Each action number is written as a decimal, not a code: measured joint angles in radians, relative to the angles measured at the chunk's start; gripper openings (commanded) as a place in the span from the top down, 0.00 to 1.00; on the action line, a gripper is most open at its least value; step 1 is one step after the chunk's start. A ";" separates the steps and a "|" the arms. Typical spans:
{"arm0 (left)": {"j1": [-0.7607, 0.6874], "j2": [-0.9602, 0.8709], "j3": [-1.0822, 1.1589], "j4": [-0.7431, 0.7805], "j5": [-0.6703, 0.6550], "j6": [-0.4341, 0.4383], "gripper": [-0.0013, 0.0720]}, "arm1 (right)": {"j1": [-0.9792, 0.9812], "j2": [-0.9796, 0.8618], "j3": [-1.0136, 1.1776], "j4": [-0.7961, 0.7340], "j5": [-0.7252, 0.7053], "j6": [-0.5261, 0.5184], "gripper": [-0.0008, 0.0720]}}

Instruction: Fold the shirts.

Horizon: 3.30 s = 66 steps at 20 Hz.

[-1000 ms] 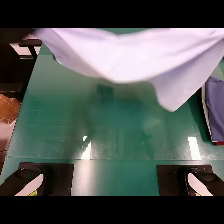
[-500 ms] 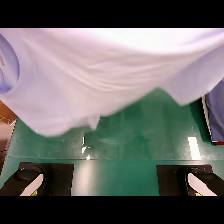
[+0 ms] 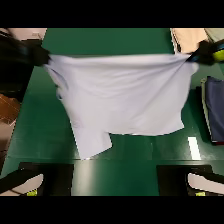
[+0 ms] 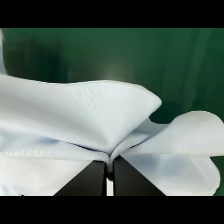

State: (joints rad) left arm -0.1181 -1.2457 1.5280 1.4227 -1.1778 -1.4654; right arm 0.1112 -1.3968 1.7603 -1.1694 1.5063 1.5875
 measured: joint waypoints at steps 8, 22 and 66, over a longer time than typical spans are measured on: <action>0.003 -0.229 -0.058 0.066 0.085 -0.002 0.15 | -0.042 -0.248 -0.048 0.219 -0.126 -0.084 0.48; 0.196 0.051 -0.671 -0.299 0.033 0.054 0.15 | -0.108 0.182 -0.510 0.332 -0.127 -0.221 0.48; 0.111 0.184 -0.746 -0.505 0.225 0.111 0.95 | -0.495 0.357 -1.285 0.258 -0.483 -0.187 0.96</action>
State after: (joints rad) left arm -0.0071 -1.0615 0.7818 0.9173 -0.9531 -1.3540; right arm -0.3836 -1.0393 0.4755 -0.9112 1.0237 1.4002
